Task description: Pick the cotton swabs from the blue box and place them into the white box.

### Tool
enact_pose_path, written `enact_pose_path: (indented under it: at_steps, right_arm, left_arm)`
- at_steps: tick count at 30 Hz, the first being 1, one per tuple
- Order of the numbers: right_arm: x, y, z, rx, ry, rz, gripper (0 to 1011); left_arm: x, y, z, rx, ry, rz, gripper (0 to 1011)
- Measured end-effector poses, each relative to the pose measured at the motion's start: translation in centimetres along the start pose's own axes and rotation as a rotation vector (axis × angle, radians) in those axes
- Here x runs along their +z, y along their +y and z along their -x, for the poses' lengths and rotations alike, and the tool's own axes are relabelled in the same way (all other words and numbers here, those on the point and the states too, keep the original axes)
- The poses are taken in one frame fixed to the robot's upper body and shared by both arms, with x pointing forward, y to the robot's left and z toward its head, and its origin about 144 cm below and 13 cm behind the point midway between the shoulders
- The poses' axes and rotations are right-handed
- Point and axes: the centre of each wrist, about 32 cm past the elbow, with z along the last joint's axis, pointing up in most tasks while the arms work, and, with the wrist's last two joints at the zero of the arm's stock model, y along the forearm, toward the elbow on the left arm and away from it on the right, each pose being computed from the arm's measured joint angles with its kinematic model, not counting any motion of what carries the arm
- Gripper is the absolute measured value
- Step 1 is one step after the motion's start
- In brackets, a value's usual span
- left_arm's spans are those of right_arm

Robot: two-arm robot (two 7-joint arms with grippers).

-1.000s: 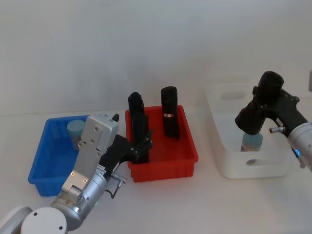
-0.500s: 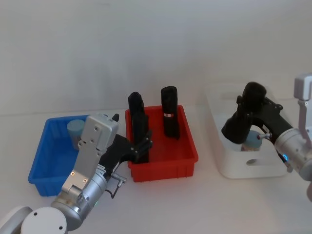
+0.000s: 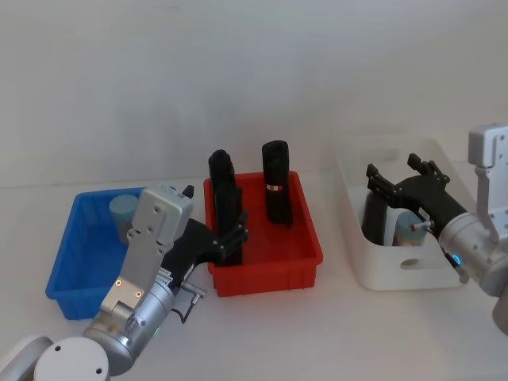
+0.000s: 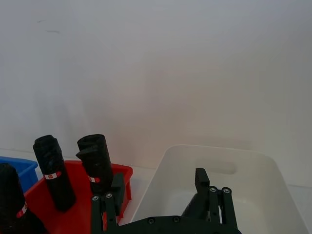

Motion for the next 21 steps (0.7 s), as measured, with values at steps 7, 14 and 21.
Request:
enact_pose_path:
  at_steps: [7, 14, 21]
  right_arm:
    - [-0.08, 0.02, 0.01, 0.003, -0.001, -0.001, 1002]
    - [-0.11, 0.04, 0.03, 0.006, -0.002, -0.002, 1002]
    - [-0.14, 0.04, 0.02, 0.007, -0.002, -0.002, 1002]
  left_arm:
    - [0.00, 0.00, 0.00, 0.000, 0.000, 0.000, 1004]
    - [0.00, 0.00, 0.00, 0.000, 0.000, 0.000, 1004]
    - [0.00, 0.00, 0.00, 0.000, 0.000, 0.000, 1004]
